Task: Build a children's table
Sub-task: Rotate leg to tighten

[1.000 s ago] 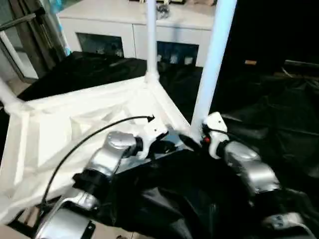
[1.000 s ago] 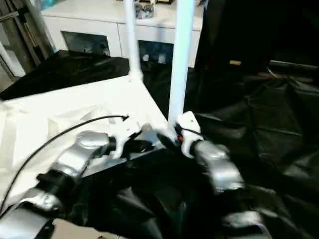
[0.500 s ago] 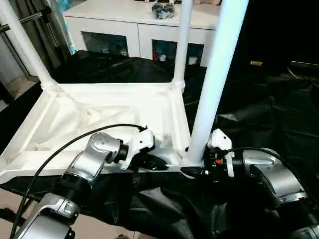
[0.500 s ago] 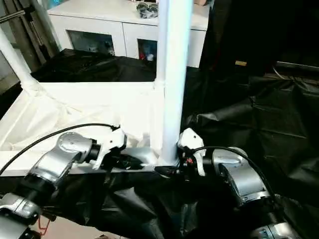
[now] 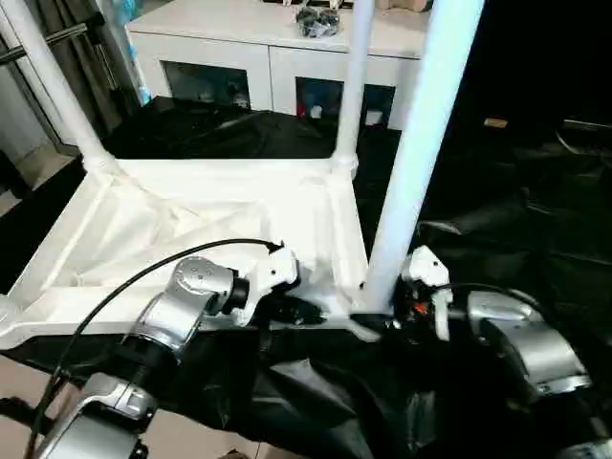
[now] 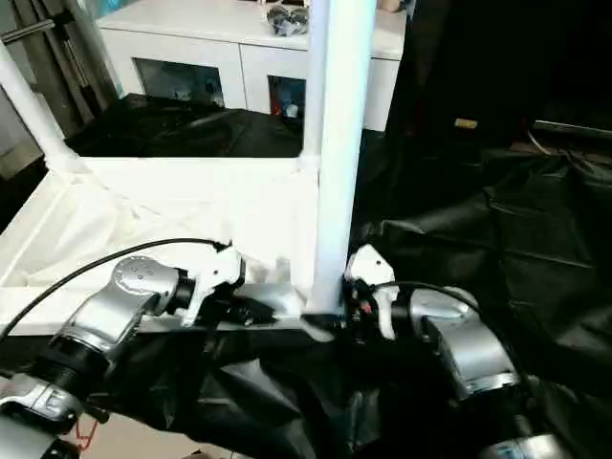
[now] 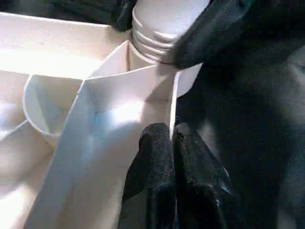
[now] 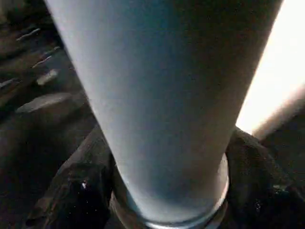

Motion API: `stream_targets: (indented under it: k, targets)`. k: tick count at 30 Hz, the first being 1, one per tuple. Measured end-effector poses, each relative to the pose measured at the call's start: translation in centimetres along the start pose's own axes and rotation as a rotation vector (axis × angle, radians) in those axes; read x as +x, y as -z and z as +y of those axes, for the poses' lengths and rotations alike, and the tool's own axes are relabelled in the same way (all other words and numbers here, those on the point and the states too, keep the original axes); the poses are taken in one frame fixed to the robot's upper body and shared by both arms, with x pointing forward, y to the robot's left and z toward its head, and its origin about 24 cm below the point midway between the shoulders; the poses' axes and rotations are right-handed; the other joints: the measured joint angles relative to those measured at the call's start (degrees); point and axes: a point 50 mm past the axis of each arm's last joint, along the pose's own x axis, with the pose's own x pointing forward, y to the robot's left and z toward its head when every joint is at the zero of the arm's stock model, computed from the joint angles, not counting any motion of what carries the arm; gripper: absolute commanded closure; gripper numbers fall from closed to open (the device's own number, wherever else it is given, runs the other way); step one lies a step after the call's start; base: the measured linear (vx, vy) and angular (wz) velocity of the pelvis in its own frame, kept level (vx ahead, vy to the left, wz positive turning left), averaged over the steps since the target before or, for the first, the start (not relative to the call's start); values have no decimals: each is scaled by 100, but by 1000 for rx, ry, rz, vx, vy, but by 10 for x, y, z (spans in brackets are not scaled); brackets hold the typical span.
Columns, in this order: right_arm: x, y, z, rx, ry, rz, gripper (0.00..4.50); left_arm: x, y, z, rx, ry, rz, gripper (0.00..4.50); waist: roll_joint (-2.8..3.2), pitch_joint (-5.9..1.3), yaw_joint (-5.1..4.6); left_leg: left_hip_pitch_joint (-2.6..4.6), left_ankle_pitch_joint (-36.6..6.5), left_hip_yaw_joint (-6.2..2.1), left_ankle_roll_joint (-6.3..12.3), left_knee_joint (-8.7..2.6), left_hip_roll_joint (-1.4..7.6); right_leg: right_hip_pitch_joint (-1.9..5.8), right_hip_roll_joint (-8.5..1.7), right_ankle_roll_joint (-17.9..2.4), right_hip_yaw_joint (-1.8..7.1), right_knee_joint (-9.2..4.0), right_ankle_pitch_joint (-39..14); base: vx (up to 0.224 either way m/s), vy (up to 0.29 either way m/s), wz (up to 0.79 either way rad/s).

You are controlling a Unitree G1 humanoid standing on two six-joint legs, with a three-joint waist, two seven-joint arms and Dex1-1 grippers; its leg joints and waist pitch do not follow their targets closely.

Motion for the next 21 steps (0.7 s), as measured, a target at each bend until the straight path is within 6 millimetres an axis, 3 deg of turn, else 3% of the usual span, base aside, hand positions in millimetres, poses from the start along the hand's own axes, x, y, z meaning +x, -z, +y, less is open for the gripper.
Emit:
stream_targets:
  k: [9, 11, 13, 16, 20, 21]
  targets:
    - [32, -7, -16, 103, 441, -20, 178, 37, -14, 4, -102, -216, -27, 450, 20, -3, -165, -1, 0, -22, 1, 5, -10, 7, -6, 9, -17, -28, -6, -11, 2, -1]
    - [34, -7, -16, 103, 462, -19, 122, 38, -15, 4, -95, -227, -22, 450, 20, -2, -171, -2, 0, -27, 1, 2, -10, 7, -5, 9, -22, -28, -6, 0, 0, 0]
    - [36, -7, -15, 98, 462, -18, 122, 38, -15, 4, -92, -227, -21, 450, 20, -2, -175, -6, 0, -32, 1, 1, -10, 7, -5, 9, -26, -28, -6, 0, 0, 0]
    - [36, -8, -14, 94, 449, -26, 82, 36, -15, 4, -79, -211, -18, 450, 7, 0, -186, -10, 0, -32, 1, 1, -9, 3, -5, 10, -25, -30, -6, 0, 0, 0]
    - [33, -8, -10, 60, 353, -43, 79, 26, -12, 4, -41, -162, -8, 450, 2, 3, -200, -21, 0, -34, 1, 0, -5, -13, -3, 9, -25, -28, -5, 0, 0, 0]
    - [25, -5, -9, 24, 269, -40, 79, 21, -10, 1, -29, -115, -13, 450, 3, 3, -183, -22, 0, -33, 1, -3, -5, -11, -3, 7, -23, -25, -2, 51, -4, 3]
